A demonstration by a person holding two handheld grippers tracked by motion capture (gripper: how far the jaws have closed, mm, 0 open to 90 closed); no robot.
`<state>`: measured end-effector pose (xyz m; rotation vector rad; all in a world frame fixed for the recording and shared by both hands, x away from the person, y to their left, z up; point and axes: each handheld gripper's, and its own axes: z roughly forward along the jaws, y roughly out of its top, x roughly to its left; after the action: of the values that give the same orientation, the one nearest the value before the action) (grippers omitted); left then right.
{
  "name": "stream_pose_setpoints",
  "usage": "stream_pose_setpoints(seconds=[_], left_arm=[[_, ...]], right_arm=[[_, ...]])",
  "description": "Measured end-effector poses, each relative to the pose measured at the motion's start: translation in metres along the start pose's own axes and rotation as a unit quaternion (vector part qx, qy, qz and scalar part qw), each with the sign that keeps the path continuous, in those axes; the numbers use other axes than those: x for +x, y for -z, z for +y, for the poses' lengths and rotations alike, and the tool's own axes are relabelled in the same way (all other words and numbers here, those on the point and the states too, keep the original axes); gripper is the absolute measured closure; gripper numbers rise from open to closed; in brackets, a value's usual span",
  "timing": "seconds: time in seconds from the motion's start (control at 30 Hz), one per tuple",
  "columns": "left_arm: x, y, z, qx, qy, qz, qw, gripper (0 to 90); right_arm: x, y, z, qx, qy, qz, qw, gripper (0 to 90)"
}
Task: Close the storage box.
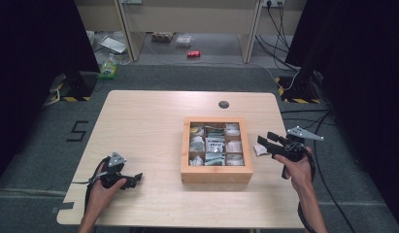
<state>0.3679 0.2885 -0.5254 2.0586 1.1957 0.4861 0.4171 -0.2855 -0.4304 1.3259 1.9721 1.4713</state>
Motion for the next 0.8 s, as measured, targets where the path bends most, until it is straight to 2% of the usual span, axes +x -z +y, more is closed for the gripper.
stream_pose_setpoints(seconds=[0.13,0.5,0.8], left_arm=[[0.000,0.000,0.000,0.000,0.000,0.000,1.0000,0.0],[0.000,0.000,0.000,0.000,0.000,0.000,1.0000,0.0],[0.000,0.000,0.000,0.000,0.000,0.000,1.0000,0.0]], right_arm=[[0.001,-0.002,0.000,0.012,0.015,-0.018,0.9996,43.8],[-0.004,-0.001,-0.002,0.021,0.009,-0.034,0.9992,42.9],[-0.010,0.000,-0.003,0.026,0.003,-0.051,0.9984,38.4]])
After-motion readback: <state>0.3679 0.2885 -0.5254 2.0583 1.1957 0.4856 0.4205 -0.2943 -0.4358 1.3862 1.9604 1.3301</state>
